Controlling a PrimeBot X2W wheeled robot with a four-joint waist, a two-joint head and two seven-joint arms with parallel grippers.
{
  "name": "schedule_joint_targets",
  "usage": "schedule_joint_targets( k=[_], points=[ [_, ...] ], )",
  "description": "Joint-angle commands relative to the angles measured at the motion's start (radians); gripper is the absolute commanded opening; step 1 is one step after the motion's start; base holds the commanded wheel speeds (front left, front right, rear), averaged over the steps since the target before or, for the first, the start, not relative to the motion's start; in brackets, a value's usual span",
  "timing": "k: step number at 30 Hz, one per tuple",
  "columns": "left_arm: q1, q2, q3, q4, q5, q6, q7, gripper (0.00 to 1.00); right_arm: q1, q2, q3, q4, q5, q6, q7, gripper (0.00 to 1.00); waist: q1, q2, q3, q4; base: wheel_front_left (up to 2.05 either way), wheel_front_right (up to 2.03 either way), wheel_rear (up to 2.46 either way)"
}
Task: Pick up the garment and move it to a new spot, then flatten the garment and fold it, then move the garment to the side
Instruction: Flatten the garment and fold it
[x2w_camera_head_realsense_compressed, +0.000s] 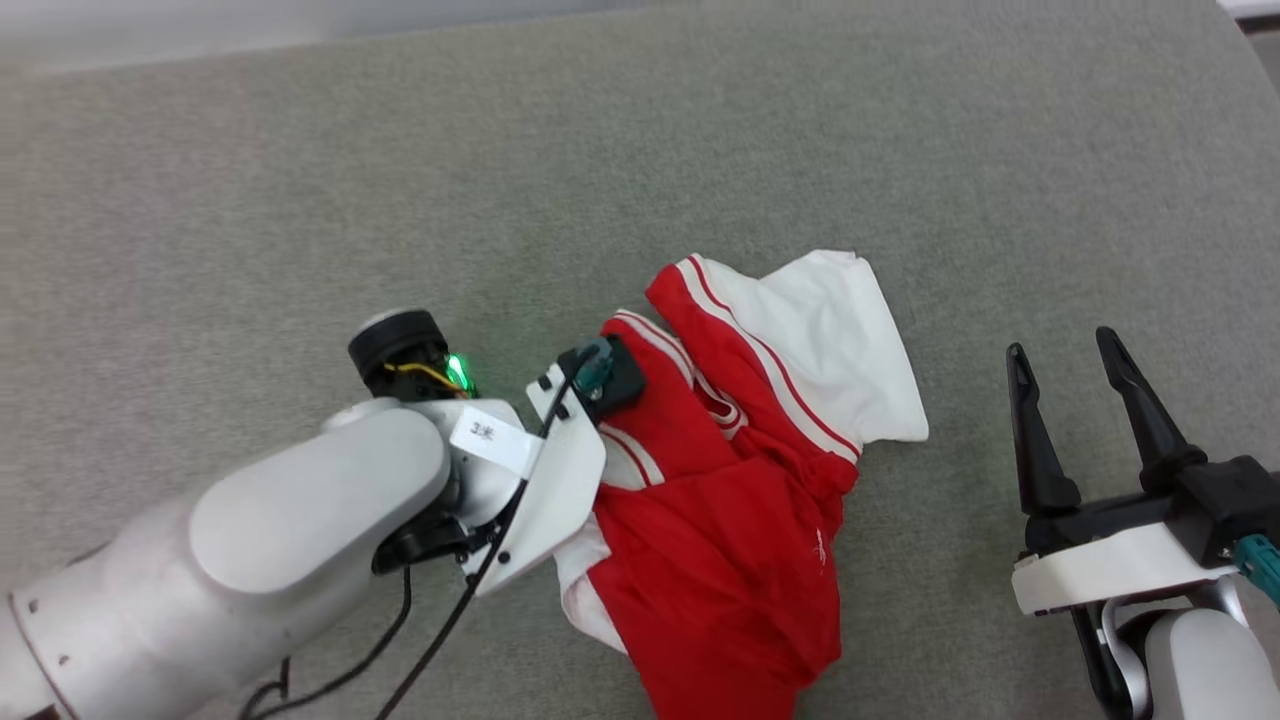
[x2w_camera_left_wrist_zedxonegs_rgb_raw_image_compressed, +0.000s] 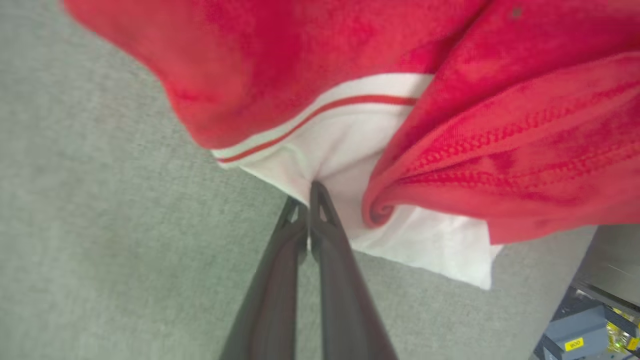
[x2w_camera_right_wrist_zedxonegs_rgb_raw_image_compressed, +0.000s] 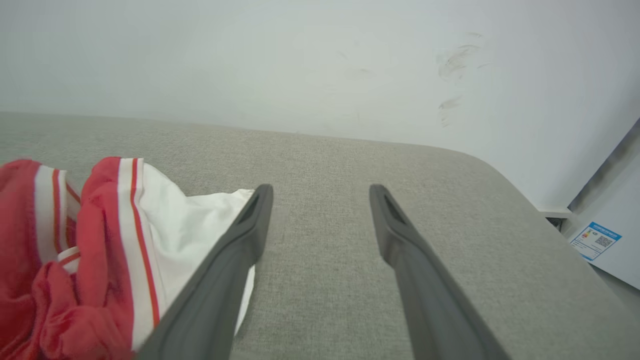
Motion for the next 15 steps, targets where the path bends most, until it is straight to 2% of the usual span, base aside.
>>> schedule_joint_targets(
  k=[1, 9, 15],
  points=[
    [-0.025, 0.010, 0.002, -0.007, 0.014, 0.002, -0.048, 0.00, 0.015, -0.007, -0.005, -0.004, -0.003, -0.001, -0.003, 1.00, -0.0001, 0.0000, -0.036, 0.028, 0.00, 0.00, 0.00],
    [-0.086, 0.094, 0.004, -0.061, 0.033, 0.002, -0.238, 0.00, 0.056, -0.013, -0.015, -0.009, -0.010, -0.001, -0.003, 1.00, -0.0001, 0.0000, -0.111, 0.084, 0.00, 0.00, 0.00],
    [-0.078, 0.192, 0.036, -0.117, 0.036, 0.023, -0.288, 0.00, 0.081, -0.011, -0.023, -0.017, -0.010, -0.001, -0.003, 1.00, -0.0001, 0.0000, -0.139, 0.116, 0.00, 0.00, 0.00]
  ],
)
